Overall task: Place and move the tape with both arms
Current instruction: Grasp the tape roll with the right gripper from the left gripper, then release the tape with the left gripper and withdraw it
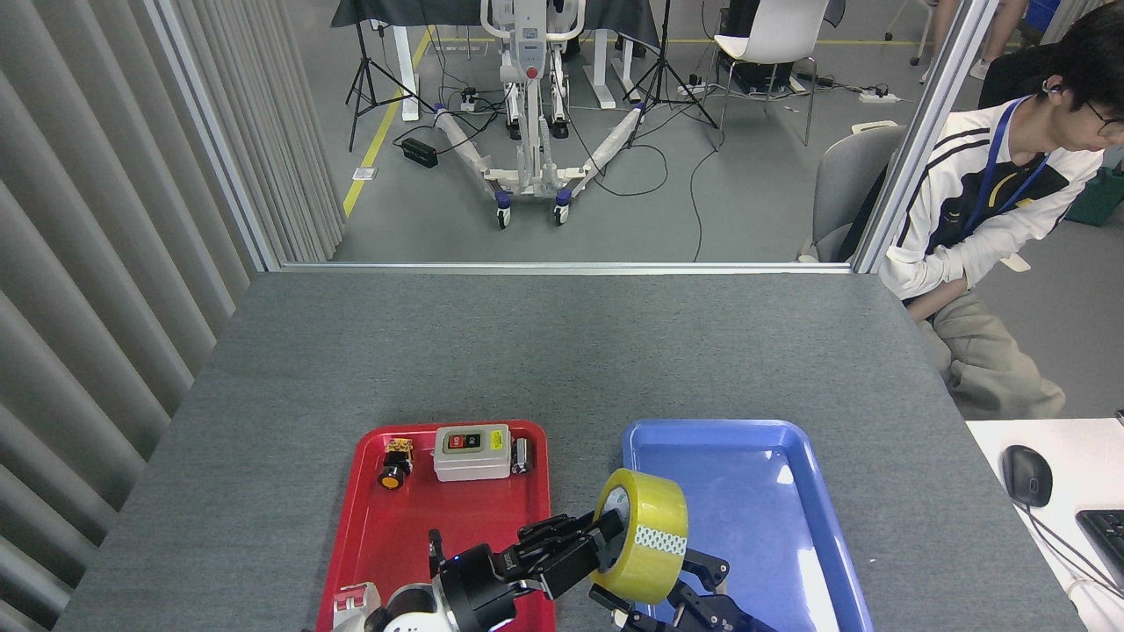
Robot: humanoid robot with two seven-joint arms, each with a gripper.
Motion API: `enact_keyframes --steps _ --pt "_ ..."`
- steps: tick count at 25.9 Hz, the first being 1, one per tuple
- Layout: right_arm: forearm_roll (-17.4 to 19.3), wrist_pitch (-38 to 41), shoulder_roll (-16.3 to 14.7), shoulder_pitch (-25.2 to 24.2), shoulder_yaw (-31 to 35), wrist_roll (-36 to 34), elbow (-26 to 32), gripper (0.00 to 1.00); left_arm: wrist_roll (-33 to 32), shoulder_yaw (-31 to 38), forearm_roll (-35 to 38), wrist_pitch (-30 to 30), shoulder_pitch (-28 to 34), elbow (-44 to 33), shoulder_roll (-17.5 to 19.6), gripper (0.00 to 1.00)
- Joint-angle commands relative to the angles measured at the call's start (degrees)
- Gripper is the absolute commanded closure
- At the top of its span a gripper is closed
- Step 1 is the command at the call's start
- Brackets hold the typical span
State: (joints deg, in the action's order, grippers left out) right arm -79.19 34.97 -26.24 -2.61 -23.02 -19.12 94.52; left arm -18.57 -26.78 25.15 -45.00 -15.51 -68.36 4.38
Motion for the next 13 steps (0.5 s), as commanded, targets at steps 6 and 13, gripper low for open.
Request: enact_keyframes --steps 6,13 --pt "0.1 -6.2 -1.7 0.0 5.7 0.2 -0.4 1.00 3.2 6.2 -0.8 0.0 0.3 0.7 1.2 0.00" --pt "-0.1 -8.8 -3.6 -0.1 9.1 0.4 -2.2 1.00 3.0 25.5 0.2 0.0 2.5 1.3 1.2 0.00"
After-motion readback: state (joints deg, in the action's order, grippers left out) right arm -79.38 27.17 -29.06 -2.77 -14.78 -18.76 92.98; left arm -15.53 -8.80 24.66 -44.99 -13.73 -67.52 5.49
